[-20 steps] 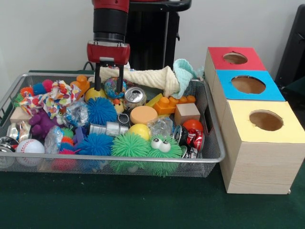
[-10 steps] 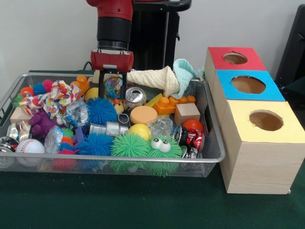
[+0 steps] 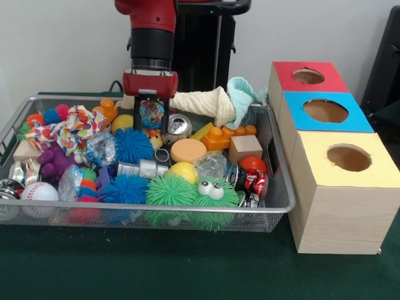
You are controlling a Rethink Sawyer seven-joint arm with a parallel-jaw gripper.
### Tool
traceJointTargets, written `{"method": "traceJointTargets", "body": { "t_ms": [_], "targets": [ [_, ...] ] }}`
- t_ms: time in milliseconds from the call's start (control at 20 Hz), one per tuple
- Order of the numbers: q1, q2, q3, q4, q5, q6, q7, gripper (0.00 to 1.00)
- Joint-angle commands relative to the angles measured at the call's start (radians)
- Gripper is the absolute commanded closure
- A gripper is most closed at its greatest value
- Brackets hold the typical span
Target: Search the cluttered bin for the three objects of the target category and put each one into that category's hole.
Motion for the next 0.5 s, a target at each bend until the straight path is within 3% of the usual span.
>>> {"method": "traceJointTargets", "body": {
  "t_ms": [50, 500],
  "targets": [
    [0.003, 0.046, 0.067, -0.019, 0.075, -0.094, -0.181, 0.0],
    [0.012, 0.125, 0.031, -0.009, 0.151, -0.165, -0.261, 0.0]
  ]
}}
